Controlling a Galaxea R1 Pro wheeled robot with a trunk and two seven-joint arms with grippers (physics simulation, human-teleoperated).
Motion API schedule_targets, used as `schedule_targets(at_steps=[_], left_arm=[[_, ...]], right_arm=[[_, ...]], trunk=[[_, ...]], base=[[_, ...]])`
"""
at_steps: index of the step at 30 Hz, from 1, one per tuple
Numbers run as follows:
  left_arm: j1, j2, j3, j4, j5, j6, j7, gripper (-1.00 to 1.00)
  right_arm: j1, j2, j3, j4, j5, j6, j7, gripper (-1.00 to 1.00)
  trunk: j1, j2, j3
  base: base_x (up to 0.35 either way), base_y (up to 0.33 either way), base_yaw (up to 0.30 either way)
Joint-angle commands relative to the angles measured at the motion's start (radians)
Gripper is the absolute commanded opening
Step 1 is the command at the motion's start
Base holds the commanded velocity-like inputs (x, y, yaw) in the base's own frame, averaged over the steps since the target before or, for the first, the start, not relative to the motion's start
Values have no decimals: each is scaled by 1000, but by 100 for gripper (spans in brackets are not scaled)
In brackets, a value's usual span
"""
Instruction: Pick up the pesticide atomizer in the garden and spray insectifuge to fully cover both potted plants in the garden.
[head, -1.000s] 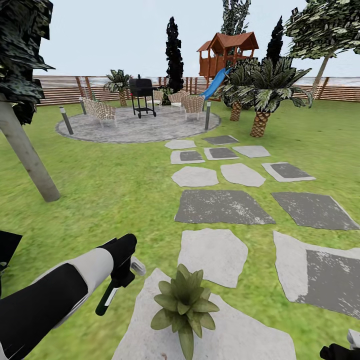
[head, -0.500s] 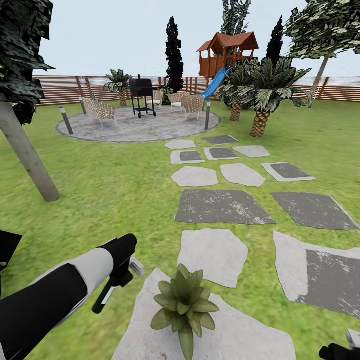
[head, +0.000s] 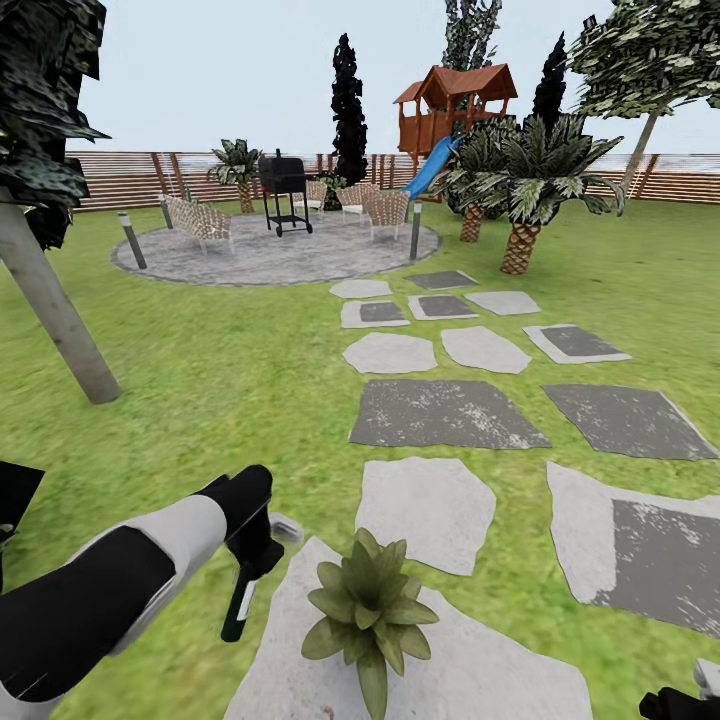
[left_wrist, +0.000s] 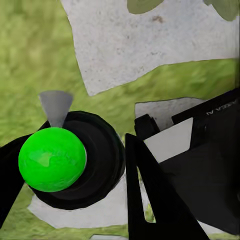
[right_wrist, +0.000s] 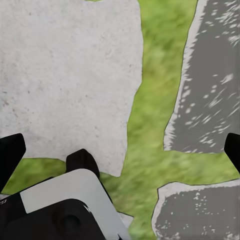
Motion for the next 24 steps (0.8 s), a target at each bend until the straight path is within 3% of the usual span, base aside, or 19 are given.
schedule_targets(at_steps=[1, 6, 17, 20, 24], left_arm=[[0, 0, 20, -1, -13, 2, -9, -100], [0, 0, 118, -1, -13, 2, -8, -100], [1, -1, 239, 5, -11, 2, -9, -100], [2, -1, 312, 7, -13, 2, -9, -100], [4, 0, 338, 7, -20, 2, -10, -100]], right_arm=[[-1, 0, -1, -1, 9, 3, 10, 100], [-1, 0, -1, -1, 9, 3, 10, 100], [-1, 0, -1, -1, 9, 3, 10, 100], [-1, 0, -1, -1, 9, 3, 11, 100], [-1, 0, -1, -1, 9, 3, 11, 100]], trunk=[[0, 0, -1], [0, 0, -1], [0, 0, -1], [0, 0, -1], [0, 0, -1]], base=[[0, 0, 0], [0, 0, 0], [0, 0, 0], [0, 0, 0], [0, 0, 0]])
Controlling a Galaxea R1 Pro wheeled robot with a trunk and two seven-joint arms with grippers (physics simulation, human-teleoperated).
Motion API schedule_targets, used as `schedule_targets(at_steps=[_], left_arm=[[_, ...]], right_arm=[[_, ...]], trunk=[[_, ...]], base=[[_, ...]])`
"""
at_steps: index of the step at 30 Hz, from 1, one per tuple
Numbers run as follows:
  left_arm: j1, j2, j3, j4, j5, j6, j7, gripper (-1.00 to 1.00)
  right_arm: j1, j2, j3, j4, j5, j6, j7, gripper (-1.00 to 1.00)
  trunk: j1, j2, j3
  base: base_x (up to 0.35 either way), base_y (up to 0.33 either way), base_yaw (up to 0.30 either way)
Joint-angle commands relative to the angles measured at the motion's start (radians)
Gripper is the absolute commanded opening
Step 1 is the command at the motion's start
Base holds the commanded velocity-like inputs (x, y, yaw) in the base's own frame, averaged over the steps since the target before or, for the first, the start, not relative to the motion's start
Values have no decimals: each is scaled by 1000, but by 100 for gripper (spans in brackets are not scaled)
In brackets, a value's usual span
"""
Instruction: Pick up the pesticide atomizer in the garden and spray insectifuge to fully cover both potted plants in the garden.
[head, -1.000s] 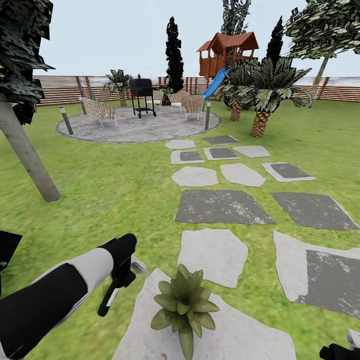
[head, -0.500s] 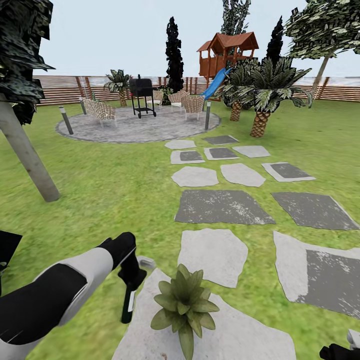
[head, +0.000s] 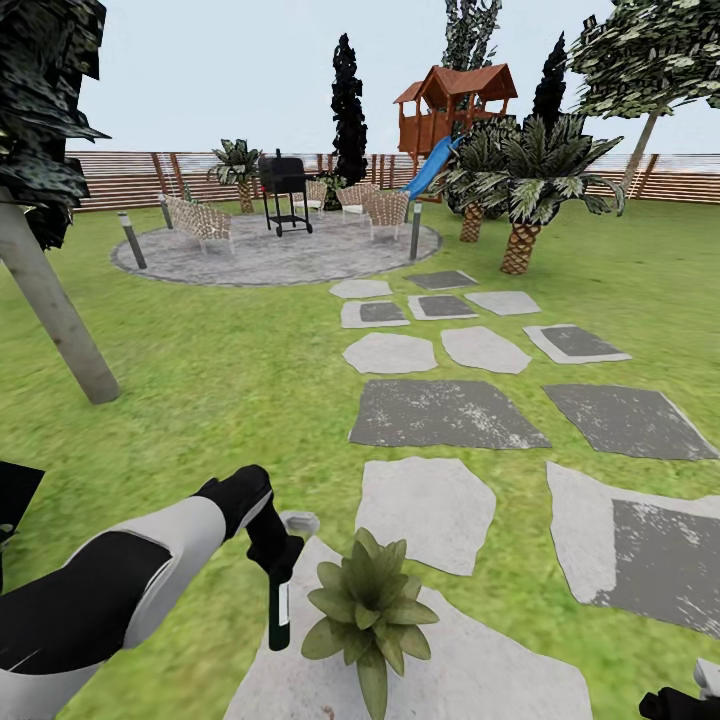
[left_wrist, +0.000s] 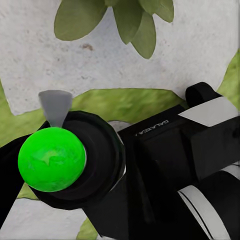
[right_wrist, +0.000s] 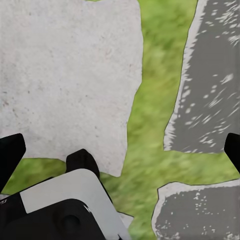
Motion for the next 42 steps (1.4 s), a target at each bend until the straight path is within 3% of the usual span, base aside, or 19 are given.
schedule_targets(at_steps=[1, 10, 14, 17, 23, 36, 42], left_arm=[[0, 0, -1, -1, -11, 2, -11, -100], [0, 1, -9, 2, -16, 1, -12, -100], [0, 0, -89, 1, -16, 2, -16, -100], [0, 0, -125, 0, -15, 2, -18, -100], [0, 1, -132, -4, -11, 1, -20, -100], [1, 2, -136, -7, -9, 1, -20, -100], [1, 2, -136, -6, -9, 1, -20, -100]], right_arm=[[-1, 0, -1, -1, 9, 3, 10, 100], [-1, 0, -2, -1, 9, 3, 10, 100], [-1, 0, -2, -1, 9, 3, 10, 100], [-1, 0, -3, -1, 9, 3, 10, 100], [-1, 0, -3, 12, 10, 3, 10, 100], [-1, 0, -2, 42, 10, 3, 10, 100], [-1, 0, -1, 101, 11, 3, 9, 100]], trunk=[[0, 0, -1], [0, 0, -1], [0, 0, -1], [0, 0, -1], [0, 0, -1], [0, 0, -1], [0, 0, -1]], base=[[0, 0, 0], [0, 0, 0], [0, 0, 0], [0, 0, 0], [0, 0, -76], [0, 0, -282], [0, 0, -232]])
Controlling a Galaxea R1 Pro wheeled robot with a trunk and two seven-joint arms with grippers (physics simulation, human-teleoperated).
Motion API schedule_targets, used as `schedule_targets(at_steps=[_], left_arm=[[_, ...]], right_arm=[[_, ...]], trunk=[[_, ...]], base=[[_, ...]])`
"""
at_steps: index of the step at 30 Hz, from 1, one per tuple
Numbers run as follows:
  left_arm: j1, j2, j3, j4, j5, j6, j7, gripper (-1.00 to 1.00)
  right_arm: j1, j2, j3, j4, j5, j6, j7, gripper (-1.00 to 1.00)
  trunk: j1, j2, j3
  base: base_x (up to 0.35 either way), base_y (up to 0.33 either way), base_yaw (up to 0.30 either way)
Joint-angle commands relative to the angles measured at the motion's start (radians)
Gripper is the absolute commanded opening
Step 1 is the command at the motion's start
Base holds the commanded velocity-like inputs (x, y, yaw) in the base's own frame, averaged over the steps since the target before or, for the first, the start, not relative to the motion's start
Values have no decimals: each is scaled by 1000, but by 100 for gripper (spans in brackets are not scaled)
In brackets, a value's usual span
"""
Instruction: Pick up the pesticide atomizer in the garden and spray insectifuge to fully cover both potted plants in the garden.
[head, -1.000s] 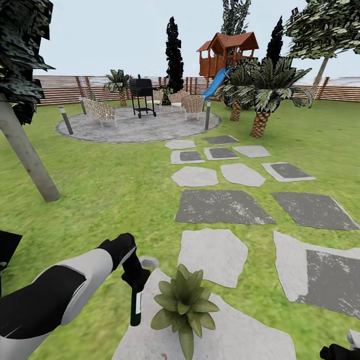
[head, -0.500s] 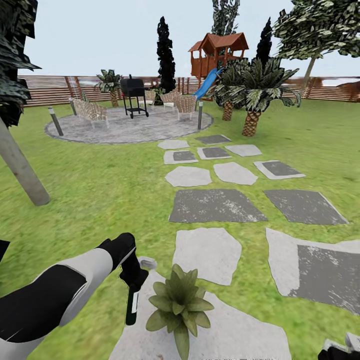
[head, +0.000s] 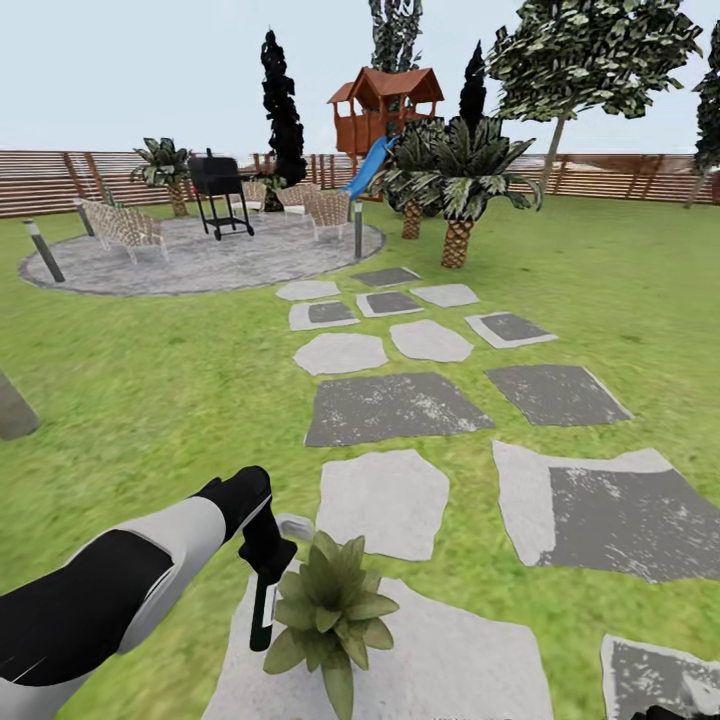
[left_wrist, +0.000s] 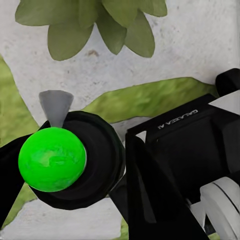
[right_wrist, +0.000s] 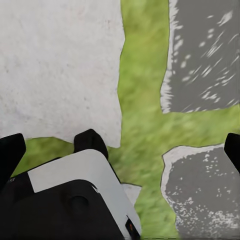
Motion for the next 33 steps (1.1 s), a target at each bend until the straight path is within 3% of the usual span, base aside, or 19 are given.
schedule_targets(at_steps=[1, 22, 27, 33], left_arm=[[-1, 0, -1, 1, -12, 2, -10, -100], [1, 0, -4, 4, -15, 4, -12, -100], [44, 0, -4, 1, -14, 3, -12, -100], [58, 1, -5, 2, -14, 2, -10, -100]], right_arm=[[-1, 0, -1, 4, 10, 3, 10, 100], [-1, 0, -1, 8, 9, 3, 11, 100], [-1, 0, -1, 8, 9, 3, 12, 100], [-1, 0, 1, 10, 8, 3, 12, 100]], trunk=[[0, 0, -1], [0, 0, -10], [0, 0, -11], [0, 0, -17]], base=[[0, 0, -108], [35, 0, -7], [1, 0, 0], [0, 0, 0]])
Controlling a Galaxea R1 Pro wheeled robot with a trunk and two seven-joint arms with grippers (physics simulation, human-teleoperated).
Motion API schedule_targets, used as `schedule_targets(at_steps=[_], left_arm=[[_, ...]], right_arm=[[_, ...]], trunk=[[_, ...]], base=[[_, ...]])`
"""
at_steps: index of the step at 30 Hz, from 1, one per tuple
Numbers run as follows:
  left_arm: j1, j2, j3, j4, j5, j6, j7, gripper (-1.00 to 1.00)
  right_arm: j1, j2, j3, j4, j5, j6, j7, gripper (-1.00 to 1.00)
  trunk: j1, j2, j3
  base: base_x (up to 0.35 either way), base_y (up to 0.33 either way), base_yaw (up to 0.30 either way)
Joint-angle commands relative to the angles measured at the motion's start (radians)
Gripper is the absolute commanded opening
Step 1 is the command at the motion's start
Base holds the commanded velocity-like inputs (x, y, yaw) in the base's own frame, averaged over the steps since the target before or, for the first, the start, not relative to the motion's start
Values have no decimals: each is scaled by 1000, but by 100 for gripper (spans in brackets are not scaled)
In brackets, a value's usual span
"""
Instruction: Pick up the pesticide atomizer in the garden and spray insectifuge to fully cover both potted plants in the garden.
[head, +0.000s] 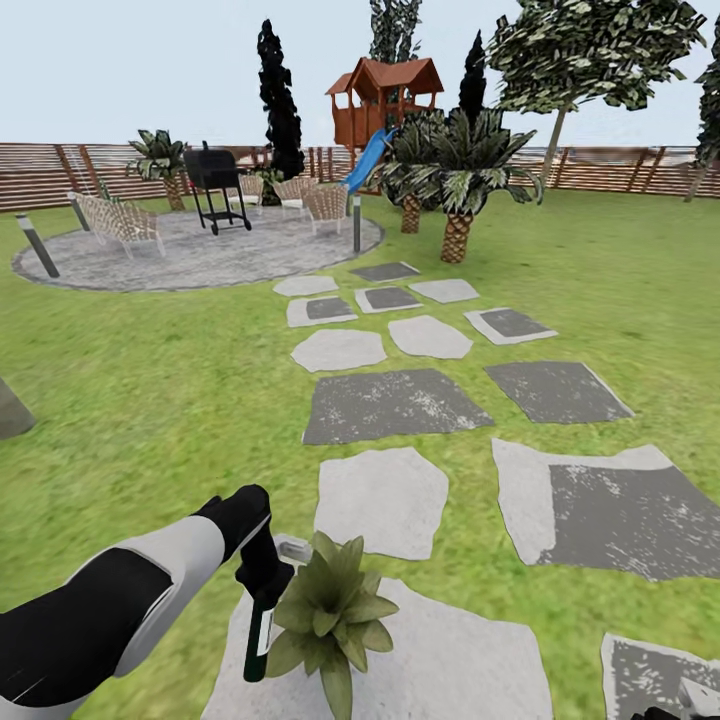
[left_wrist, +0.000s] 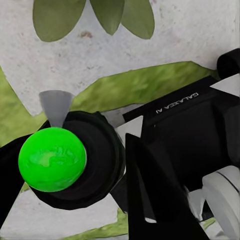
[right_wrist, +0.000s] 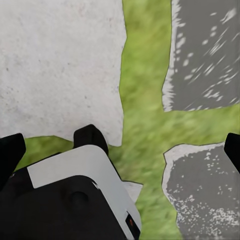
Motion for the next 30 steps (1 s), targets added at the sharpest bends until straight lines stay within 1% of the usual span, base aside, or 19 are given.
schedule_targets(at_steps=[1, 7, 14, 19, 22, 26, 27, 30], left_arm=[[0, 0, -1, -1, -11, 2, -10, -100], [2, 0, -1, -1, -10, 2, -10, -100], [22, 1, 2, -4, -7, 1, -11, -100], [23, 1, 5, -7, -5, 1, -11, -100], [23, 1, 6, -7, -4, 1, -11, -100], [23, 2, 6, -7, -2, 0, -11, -100], [24, 3, 6, -7, -2, 0, -11, -100], [52, 4, 5, -7, -4, 0, -11, -100]], right_arm=[[-1, 0, -1, -1, 9, 3, 10, 100], [-1, 0, -1, -1, 10, 3, 10, 100], [-1, 0, -2, 1, 10, 3, 10, 100], [-1, 0, -2, 2, 10, 3, 10, 100], [-1, 0, -2, 16, 10, 3, 10, 100], [-1, 0, -2, 38, 10, 3, 10, 100], [-1, 0, -2, 40, 11, 3, 10, 100], [-1, 0, -2, 41, 10, 3, 10, 100]], trunk=[[0, 0, -1], [0, 0, -2], [0, 0, -2], [19, -35, -18], [19, -35, -18], [34, -63, -30], [34, -63, -30], [34, -63, -30]], base=[[0, 0, 0], [0, 0, 0], [0, 0, 0], [0, 0, 0], [0, 0, 0], [0, 0, 0], [0, 0, 0], [0, 0, 0]])
